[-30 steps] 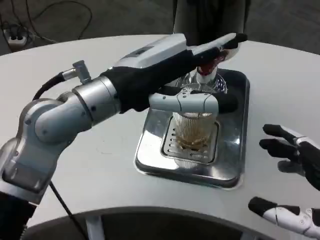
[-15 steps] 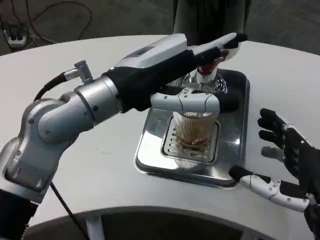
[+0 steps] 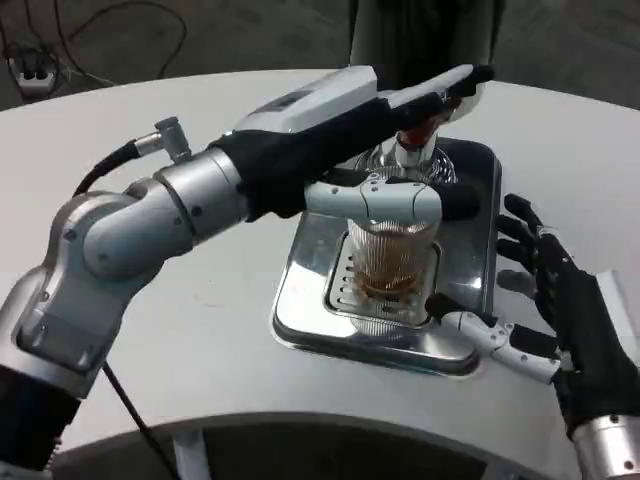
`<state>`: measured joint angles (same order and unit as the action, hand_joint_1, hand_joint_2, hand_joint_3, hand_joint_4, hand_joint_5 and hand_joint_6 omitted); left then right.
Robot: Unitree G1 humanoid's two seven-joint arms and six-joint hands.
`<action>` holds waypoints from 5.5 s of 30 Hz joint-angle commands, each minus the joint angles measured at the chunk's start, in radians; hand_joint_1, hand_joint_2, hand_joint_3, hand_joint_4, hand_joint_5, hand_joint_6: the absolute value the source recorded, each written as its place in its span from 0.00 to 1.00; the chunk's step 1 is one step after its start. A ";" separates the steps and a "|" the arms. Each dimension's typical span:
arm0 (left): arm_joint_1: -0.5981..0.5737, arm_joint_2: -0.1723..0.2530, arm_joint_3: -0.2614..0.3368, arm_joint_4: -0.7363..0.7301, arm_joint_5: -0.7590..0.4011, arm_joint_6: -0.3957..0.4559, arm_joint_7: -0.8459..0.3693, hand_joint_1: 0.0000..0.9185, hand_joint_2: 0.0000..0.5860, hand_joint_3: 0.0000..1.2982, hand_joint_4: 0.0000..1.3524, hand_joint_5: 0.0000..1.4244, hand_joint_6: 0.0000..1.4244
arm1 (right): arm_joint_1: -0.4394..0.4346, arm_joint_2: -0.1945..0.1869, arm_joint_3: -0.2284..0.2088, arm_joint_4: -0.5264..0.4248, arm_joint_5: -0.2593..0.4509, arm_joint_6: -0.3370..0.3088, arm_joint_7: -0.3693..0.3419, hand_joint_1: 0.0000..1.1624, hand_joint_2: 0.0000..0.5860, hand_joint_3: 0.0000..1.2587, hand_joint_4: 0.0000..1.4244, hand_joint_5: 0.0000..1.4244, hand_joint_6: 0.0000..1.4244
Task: Grasp the cup under the faucet to collect the drink, then remove the cup.
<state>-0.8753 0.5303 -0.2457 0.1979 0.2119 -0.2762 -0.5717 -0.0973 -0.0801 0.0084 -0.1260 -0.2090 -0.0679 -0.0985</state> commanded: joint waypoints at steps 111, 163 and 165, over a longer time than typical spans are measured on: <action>0.030 -0.075 0.120 0.173 -0.197 0.135 -0.019 0.00 0.12 0.00 0.00 0.04 0.03 | -0.531 0.107 0.057 0.846 -0.115 -0.246 -0.440 0.82 0.19 0.58 0.58 0.71 0.71; 0.280 -0.107 0.288 -0.400 -0.452 0.428 -0.018 0.00 0.12 0.02 0.00 0.05 0.03 | -0.294 0.110 0.152 0.466 -0.170 -0.202 -0.343 0.80 0.14 0.68 0.62 0.77 0.82; 0.298 -0.101 0.295 -0.416 -0.453 0.431 -0.018 0.00 0.12 0.02 0.00 0.05 0.03 | -0.276 0.105 0.154 0.439 -0.169 -0.204 -0.331 0.80 0.14 0.68 0.62 0.78 0.82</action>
<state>-0.6175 0.4121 0.0333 -0.1851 -0.2297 0.1453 -0.5916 -0.3968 0.0274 0.1581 0.3731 -0.3706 -0.2584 -0.4406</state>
